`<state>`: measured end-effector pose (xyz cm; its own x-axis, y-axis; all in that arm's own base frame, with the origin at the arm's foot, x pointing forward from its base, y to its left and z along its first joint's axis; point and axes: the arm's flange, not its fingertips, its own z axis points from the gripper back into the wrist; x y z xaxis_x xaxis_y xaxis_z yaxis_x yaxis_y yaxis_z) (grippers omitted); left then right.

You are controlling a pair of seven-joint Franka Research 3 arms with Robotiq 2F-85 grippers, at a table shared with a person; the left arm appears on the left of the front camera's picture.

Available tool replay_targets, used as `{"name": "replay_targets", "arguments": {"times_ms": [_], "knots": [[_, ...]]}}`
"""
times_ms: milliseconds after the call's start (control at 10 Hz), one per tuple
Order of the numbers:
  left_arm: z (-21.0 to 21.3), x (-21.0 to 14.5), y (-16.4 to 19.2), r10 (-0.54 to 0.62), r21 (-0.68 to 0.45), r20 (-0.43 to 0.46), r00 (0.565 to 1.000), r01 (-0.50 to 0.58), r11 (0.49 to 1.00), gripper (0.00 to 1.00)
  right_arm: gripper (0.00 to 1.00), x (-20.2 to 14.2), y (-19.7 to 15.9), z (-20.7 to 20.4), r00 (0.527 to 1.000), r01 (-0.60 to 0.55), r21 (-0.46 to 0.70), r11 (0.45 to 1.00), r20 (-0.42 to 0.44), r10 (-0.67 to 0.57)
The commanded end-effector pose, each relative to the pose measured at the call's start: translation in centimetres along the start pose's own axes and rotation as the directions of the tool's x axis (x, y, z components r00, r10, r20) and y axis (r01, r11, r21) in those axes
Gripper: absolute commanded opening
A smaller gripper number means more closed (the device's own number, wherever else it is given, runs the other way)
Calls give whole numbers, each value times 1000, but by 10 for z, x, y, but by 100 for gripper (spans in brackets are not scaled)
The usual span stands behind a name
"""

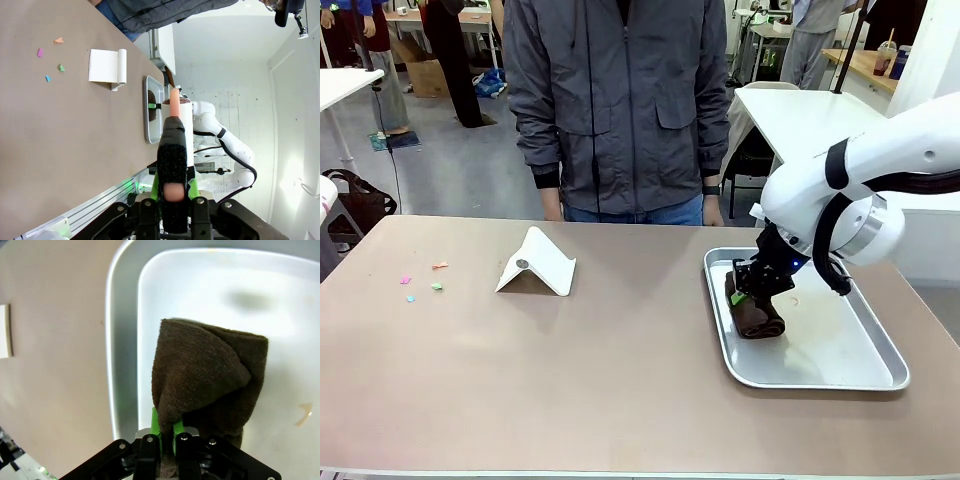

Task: Clean the surface of the table.
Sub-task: If a person points to the right, clean the right side of the table with your right hand, and if they point to the left, clean the left side with your left hand.

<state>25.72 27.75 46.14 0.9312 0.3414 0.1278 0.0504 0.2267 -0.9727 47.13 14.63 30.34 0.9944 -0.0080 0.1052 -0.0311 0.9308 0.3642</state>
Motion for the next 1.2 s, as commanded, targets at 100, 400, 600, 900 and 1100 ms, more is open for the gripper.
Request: {"name": "replay_targets", "arguments": {"times_ms": [100, 400, 600, 900, 1100], "knots": [[1, -1, -4, -7, -5, -8, 1000, 7, 1000, 0, 10, 3, -31, 13, 997, 74, -57, 996, 22, -72], [1, -1, -4, -7, -5, -8, 1000, 7, 1000, 0, 10, 5, -68, 28, 985, 162, -161, 974, 82, -150], [1, -1, -4, -7, -5, -8, 1000, 7, 1000, 0, 10, 4, -94, 40, 969, 233, -167, 958, 118, -216], [1, -1, -4, -7, -5, -8, 1000, 7, 1000, 0, 10, -2, -118, 55, 947, 303, -145, 942, 157, -281], [1, -1, -4, -7, -5, -8, 1000, 7, 1000, 0, 10, -4, -125, 64, 937, 324, -120, 939, 178, -301]]}}
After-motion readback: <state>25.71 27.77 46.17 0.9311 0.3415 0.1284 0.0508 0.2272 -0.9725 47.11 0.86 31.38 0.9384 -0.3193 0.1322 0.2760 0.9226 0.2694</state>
